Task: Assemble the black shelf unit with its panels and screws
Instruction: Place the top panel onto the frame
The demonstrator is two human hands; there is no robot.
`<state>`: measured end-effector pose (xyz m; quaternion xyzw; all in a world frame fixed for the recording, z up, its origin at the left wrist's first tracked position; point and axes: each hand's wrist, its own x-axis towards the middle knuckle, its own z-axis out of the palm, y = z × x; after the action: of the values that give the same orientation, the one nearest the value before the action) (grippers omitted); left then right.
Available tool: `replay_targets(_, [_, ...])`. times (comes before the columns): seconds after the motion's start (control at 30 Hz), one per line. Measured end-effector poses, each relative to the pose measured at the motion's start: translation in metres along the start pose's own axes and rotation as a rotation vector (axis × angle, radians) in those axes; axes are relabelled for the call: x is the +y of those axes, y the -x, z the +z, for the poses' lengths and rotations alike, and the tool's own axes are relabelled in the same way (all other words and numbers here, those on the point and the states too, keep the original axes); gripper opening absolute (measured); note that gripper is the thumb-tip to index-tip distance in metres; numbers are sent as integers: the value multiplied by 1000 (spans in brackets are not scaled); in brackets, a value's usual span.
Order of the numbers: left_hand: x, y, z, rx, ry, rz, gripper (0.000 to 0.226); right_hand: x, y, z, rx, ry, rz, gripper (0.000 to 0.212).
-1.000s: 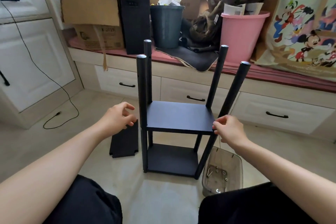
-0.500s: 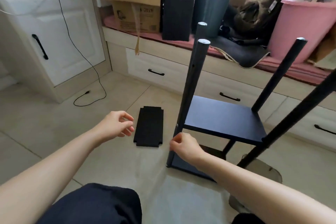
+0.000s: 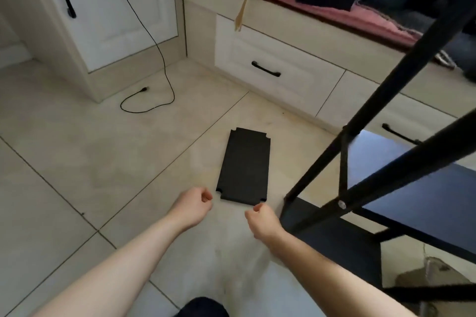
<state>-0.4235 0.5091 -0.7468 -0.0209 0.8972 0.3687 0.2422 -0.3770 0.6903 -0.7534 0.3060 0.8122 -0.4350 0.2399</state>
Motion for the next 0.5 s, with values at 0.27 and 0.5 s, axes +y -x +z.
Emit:
replay_targets(0.27, [-8, -71, 47, -31, 75, -48, 36, 1, -80, 9, 118, -55, 150, 39])
replay_targets(0.5, [-9, -99, 71, -54, 289, -124, 60, 5, -112, 17, 152, -123, 258, 44])
